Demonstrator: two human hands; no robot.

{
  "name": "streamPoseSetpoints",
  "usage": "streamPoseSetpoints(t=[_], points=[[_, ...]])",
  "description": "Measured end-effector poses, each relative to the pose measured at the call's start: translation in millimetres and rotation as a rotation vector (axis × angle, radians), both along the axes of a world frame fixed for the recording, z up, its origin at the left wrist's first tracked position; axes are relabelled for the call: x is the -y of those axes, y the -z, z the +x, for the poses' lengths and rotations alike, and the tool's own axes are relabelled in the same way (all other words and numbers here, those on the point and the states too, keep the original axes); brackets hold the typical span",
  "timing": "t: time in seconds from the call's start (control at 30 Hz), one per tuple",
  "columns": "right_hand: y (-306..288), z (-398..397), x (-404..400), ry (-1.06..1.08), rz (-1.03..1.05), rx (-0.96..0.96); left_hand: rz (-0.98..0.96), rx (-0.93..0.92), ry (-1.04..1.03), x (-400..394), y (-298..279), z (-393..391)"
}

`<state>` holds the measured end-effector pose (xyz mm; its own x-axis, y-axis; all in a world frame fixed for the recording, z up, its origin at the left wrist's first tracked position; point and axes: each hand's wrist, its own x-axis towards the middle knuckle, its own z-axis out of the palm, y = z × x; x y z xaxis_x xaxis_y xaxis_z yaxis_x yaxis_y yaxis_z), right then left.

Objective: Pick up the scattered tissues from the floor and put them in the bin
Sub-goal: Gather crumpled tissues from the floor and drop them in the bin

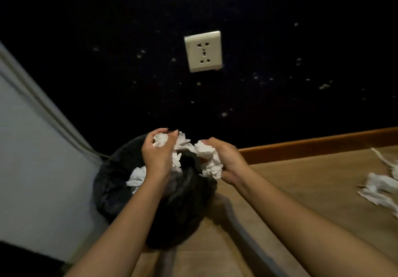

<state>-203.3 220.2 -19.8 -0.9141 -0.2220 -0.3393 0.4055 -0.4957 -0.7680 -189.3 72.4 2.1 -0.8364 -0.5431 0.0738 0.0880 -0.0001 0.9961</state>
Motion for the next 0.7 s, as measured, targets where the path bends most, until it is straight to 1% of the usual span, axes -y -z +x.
streamPoseSetpoints(t=[0.07, 0.17, 0.23, 0.33, 0.43, 0.5, 0.6, 0.7], points=[[-8, -6, 32, -0.022, 0.063, -0.025, -0.042, 0.016, -0.075, 19, -7, 7], [-18, -11, 78, -0.049, 0.105, -0.046, 0.031, 0.052, -0.2, 49, -10, 11], [-22, -14, 103, -0.032, 0.167, -0.121, 0.078, 0.062, -0.264, 69, -6, 11], [-19, -20, 132, -0.068, 0.425, -0.314, 0.097, 0.08, -0.311, 88, 2, 14], [-6, -27, 145, -0.153, 0.702, -0.384, -0.028, 0.207, -0.292, 100, 12, 15], [-2, -26, 142, -0.224, 0.824, -0.393, -0.152, 0.302, -0.224, 101, 17, 16], [-5, -24, 126, -0.269, 0.867, -0.462, -0.27, 0.333, -0.21, 95, 17, 14], [-11, -25, 106, -0.211, 0.893, -0.526, -0.331, 0.259, -0.178, 78, 6, 5]])
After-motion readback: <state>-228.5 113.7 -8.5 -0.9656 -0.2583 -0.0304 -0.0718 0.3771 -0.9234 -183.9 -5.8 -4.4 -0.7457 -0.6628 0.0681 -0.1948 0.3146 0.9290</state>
